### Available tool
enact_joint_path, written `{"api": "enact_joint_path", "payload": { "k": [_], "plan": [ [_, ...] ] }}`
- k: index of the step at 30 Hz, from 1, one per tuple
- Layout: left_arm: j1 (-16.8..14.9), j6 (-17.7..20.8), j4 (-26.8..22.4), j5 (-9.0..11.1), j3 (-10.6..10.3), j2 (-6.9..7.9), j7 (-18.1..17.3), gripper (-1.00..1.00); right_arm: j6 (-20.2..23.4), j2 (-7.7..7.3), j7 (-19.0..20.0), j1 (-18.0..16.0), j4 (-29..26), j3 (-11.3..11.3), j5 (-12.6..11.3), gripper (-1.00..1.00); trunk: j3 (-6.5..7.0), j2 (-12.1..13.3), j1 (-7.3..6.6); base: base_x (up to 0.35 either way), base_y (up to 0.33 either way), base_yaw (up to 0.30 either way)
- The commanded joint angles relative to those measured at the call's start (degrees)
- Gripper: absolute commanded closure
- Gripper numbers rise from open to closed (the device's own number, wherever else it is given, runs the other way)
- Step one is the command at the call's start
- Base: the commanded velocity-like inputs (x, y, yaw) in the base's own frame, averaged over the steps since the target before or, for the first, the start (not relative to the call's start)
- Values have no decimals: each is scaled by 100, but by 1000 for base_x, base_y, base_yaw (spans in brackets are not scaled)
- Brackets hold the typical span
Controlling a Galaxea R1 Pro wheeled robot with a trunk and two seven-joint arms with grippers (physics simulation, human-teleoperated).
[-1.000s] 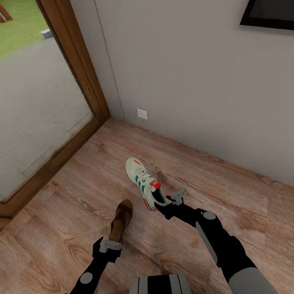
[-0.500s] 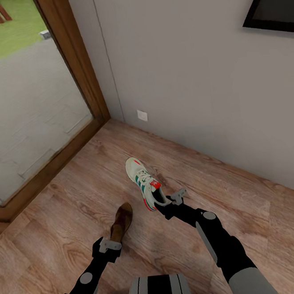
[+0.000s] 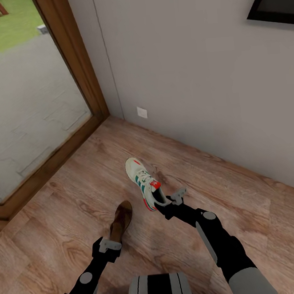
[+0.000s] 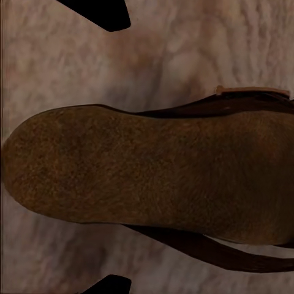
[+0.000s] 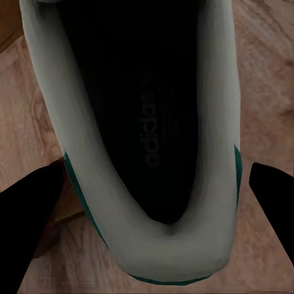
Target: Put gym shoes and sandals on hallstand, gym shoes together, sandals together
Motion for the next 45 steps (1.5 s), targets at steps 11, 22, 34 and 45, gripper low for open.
{"api": "enact_joint_path", "payload": {
  "k": [11,22,34,45],
  "plan": [
    [-12,-14,-23,-50,41,-12,79,-100,26,3,27,-2,-13,-9,27,100,-195,-10,14,0,0,0],
    [-7,-8,-27,-452,34,-78,296,-100,26,-11,27,-2,-19,-17,27,100,-397,-20,35,0,0,0],
    [-7,-4,-96,-466,38,-42,297,-100,26,-14,27,-2,-11,-18,27,100,-459,-22,37,0,0,0],
    [8,-10,-146,-468,41,-24,297,-100,26,-13,27,-2,-10,-18,27,100,-587,-27,48,0,0,0]
  ]
}}
